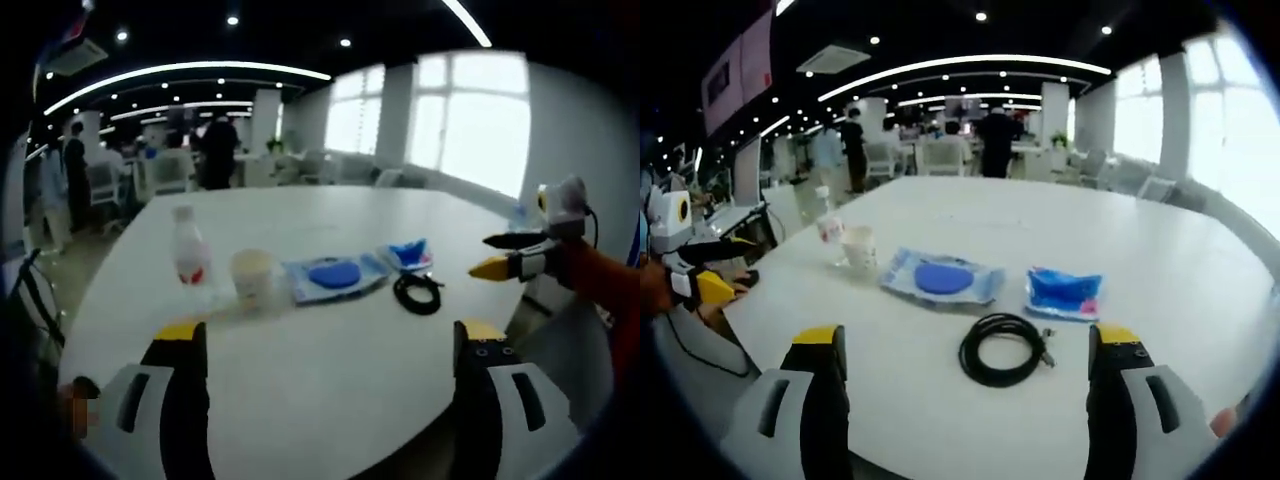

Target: Arrange the tabletop items into an orderly group along one side of the table until the central work area is clear of visible clutter.

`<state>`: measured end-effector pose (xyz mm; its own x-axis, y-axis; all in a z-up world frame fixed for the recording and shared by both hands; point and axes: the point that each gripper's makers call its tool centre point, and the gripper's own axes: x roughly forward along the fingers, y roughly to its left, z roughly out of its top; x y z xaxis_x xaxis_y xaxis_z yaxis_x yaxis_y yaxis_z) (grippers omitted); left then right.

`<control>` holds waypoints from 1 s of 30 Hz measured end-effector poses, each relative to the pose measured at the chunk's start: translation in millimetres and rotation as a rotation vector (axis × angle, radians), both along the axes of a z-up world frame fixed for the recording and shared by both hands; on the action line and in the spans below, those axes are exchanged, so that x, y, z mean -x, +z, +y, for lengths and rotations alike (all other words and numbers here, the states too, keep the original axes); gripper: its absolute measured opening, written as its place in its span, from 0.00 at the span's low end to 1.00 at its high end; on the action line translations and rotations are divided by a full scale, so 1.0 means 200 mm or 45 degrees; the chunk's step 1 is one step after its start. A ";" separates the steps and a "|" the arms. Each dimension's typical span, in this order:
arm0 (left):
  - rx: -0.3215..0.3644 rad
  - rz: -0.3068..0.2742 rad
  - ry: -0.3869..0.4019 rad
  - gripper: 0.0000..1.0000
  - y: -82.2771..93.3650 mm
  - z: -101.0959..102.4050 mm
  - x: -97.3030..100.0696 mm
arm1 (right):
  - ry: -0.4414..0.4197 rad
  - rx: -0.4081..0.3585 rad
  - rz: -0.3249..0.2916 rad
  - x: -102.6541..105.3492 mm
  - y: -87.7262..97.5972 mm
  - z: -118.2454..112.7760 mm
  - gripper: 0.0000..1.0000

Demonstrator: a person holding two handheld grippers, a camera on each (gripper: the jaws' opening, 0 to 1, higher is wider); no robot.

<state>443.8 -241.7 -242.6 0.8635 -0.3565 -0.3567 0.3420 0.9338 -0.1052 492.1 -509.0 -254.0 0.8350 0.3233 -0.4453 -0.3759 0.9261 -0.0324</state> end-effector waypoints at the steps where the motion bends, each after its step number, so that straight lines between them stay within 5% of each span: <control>1: -0.005 -0.003 0.007 0.99 0.00 0.01 -0.01 | 0.002 0.003 0.021 0.00 -0.02 0.00 1.00; 30: 0.015 0.025 0.054 0.99 -0.04 0.05 -0.09 | -0.016 -0.012 -0.006 -0.06 -0.01 -0.02 1.00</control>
<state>461.1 -232.3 -250.1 0.8708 -0.3237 -0.3701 0.2997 0.9461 -0.1223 504.1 -513.9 -255.8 0.8409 0.3172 -0.4386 -0.3642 0.9310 -0.0250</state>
